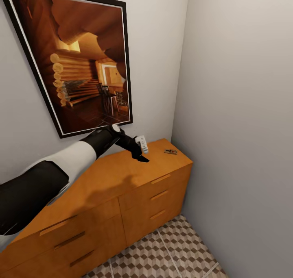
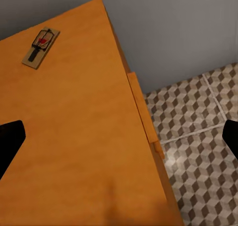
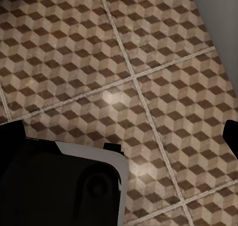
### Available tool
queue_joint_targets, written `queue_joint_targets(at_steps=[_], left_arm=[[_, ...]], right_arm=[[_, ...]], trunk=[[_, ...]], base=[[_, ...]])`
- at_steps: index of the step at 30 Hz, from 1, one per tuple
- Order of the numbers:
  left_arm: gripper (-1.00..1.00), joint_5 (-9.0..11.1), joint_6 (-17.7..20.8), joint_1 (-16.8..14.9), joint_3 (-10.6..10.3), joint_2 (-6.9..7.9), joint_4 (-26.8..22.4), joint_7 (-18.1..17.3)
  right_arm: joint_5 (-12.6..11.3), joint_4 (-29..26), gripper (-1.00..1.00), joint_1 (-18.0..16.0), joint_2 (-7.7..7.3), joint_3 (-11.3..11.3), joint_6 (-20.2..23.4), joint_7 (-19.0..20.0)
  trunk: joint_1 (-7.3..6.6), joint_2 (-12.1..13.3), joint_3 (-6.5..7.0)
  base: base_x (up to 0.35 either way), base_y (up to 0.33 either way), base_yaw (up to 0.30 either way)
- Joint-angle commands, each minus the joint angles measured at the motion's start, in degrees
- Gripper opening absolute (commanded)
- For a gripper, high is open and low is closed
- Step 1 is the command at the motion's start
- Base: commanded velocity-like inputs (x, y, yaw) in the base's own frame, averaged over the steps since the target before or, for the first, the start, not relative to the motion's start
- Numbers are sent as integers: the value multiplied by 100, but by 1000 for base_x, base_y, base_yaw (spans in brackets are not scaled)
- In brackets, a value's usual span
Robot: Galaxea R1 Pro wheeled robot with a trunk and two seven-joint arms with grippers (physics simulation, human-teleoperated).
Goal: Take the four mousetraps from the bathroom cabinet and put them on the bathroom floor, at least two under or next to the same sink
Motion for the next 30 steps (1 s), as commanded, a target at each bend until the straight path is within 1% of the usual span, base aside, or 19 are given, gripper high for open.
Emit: queue_joint_targets(at_steps=[1,3,6,11,30], left_arm=[[100,-21,-6,0,24,-2,33,-33],[100,-20,-139,8,33,3,108,-59],[100,-20,-235,18,42,11,161,-126],[100,-20,-271,19,47,15,184,-193],[100,-23,-259,25,47,14,189,-196]], right_arm=[[58,3,100,-6,0,-39,-20,10],[58,3,100,-7,0,-39,-22,10],[58,3,100,-5,0,-39,-23,10],[56,3,100,-7,-3,-45,-23,10],[53,3,100,-4,-4,-48,-15,10]], trunk=[[3,-12,-12],[3,-12,-12],[3,-12,-12],[3,-12,-12],[3,-12,-37]], base=[[0,0,0],[0,0,0],[0,0,0],[0,0,0],[1,0,0]])
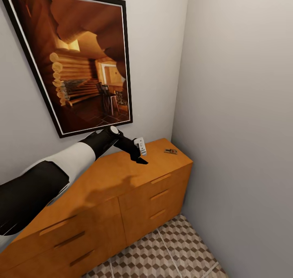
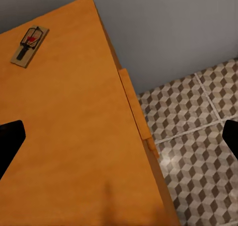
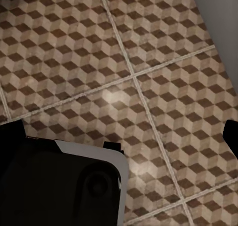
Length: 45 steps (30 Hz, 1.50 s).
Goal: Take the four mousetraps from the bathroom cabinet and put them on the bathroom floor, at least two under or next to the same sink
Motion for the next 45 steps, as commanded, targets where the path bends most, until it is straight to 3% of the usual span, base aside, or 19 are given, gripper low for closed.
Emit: queue_joint_targets(at_steps=[1,14,27,30,31,34,38,45], left_arm=[[100,-23,51,-4,22,-1,-4,-26],[100,-27,61,12,5,-18,28,-27],[100,-28,61,39,4,-20,29,-32],[100,-28,61,53,4,-19,29,-32],[100,-28,61,60,4,-18,29,-28],[100,-28,61,63,4,-18,29,-25],[100,-28,61,66,4,-19,29,-27],[100,-28,61,67,4,-20,29,-20]], right_arm=[[59,3,100,-4,0,-39,-19,11],[63,3,100,-4,3,-30,-20,11],[48,11,100,-7,-14,-103,13,12],[46,205,100,-6,-21,-342,55,5],[46,382,100,-6,-24,-578,149,7],[46,495,100,-5,-28,-850,299,7],[52,598,100,-4,-31,-1254,728,13],[60,628,100,-5,-19,-1359,932,19]], trunk=[[4,-12,-13],[4,-12,-13],[4,-12,-13],[4,-12,-13],[4,-12,-13],[4,-12,-13],[4,-12,-13],[4,-12,-13]], base=[[32,0,0],[213,-30,0],[22,-4,0],[0,0,0],[0,0,0],[0,0,0],[0,0,0],[0,0,0]])
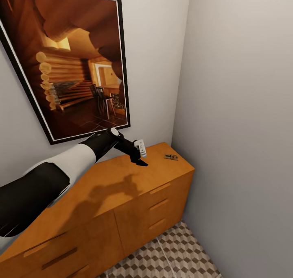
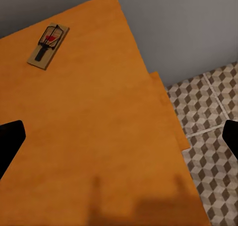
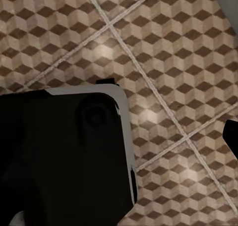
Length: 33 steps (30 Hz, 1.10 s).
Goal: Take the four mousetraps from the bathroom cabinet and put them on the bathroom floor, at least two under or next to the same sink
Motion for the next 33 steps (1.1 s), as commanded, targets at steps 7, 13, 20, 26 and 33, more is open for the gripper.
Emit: queue_joint_targets(at_steps=[7,13,20,26,33], left_arm=[[100,-22,56,32,17,-7,-5,-8],[100,-22,60,53,14,-13,-5,-2],[100,-22,55,57,14,-24,-5,-1],[100,-22,52,63,12,-26,-5,-20],[100,-22,46,120,10,-31,-5,-7]], right_arm=[[62,11,100,-4,2,-64,3,16],[62,13,100,-5,3,-60,5,16],[63,13,100,-5,3,-59,5,16],[69,13,100,-4,3,-59,-2,23],[76,12,100,-4,3,-52,-7,25]], trunk=[[3,-12,-12],[3,-12,-12],[3,-12,-12],[3,-12,-12],[3,-12,-12]], base=[[92,0,0],[271,-23,0],[288,-96,0],[137,-33,0],[18,-3,0]])
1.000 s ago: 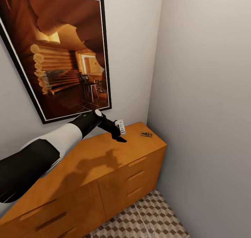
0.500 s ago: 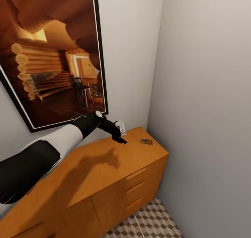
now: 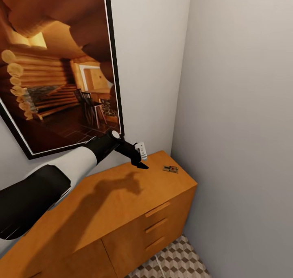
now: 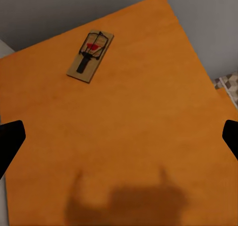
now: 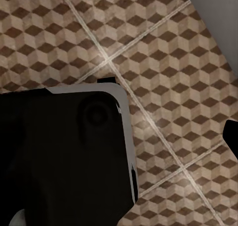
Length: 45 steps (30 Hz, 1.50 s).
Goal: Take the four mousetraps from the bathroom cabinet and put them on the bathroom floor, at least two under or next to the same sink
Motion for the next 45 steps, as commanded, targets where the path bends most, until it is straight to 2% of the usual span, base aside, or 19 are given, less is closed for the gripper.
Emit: queue_joint_targets(at_steps=[1,15,45], left_arm=[[100,-22,51,2,21,-3,-5,-22],[100,-22,49,70,18,-21,-5,-19],[100,-22,49,100,18,-21,-5,-18]], right_arm=[[60,6,100,-4,-2,-51,-22,16],[77,6,100,-4,4,-50,-41,36],[97,5,100,-4,0,-41,-50,60]], trunk=[[3,-12,-12],[3,-12,-12],[3,-12,-12]], base=[[24,-6,0],[94,-62,0],[3,-2,0]])
